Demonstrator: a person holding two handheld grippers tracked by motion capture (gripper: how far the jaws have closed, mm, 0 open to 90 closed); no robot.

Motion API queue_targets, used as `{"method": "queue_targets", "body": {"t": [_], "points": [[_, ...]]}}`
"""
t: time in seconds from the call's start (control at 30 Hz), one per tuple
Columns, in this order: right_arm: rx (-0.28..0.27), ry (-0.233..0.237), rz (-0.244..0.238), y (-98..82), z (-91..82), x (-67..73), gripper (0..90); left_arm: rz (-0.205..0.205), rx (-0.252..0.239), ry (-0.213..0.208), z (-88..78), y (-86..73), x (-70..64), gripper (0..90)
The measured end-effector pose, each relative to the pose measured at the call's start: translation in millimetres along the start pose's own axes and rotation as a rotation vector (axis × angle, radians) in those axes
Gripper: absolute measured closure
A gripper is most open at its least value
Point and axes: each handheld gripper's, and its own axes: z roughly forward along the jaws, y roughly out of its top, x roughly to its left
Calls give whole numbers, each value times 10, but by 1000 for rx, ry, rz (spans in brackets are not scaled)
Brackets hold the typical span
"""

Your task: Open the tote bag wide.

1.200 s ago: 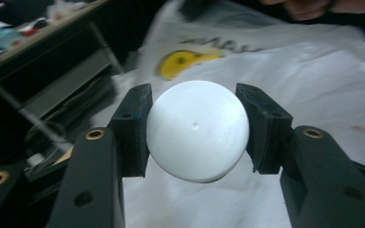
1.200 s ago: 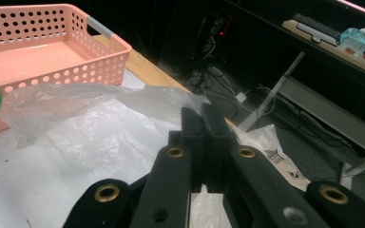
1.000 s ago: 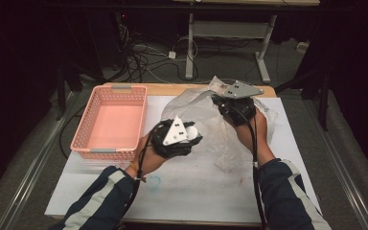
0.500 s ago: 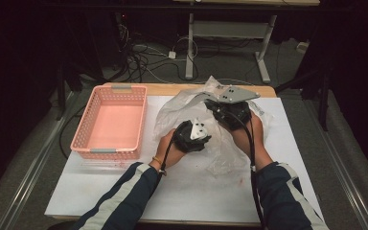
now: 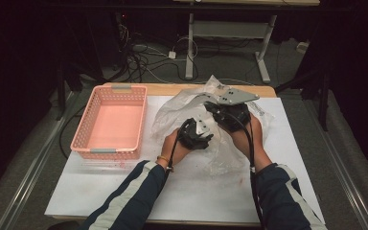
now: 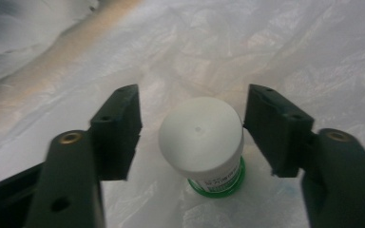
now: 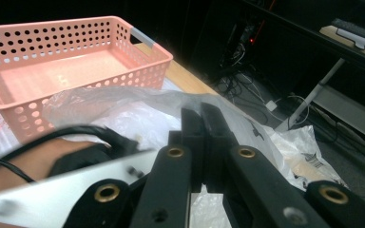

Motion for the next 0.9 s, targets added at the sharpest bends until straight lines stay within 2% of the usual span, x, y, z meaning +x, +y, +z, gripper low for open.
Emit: {"method": "queue_targets", "body": {"t": [0.1,0.2,0.4,0.47,0.57,0.6,0.7,0.77,0.9], "points": [[3,-4,5,-17,1,-15,900,19,-18,-2,-116,9,-40,308],[4,-8,6,-30,-4,-25,900,57,-46,-3,-272,3,-116,308],[25,-6,3,-86,0,-29,900,185,-80,-16,-751,-36,-215,308],[36,-1,4,-112,-2,-46,900,206,-102,-4,-944,-91,-207,308],[49,-5,7,-148,-9,-79,900,221,-139,44,-1213,-218,-150,308],[55,-9,8,-161,-8,-92,900,203,-153,64,-1303,-279,-106,306],[74,-22,10,-206,-6,-131,900,147,-145,98,-1432,-427,44,251],[78,-29,19,-244,-8,-165,900,112,-128,119,-1441,-500,140,250],[91,-45,33,-328,-24,-222,900,24,-66,133,-1359,-589,290,204]]}}
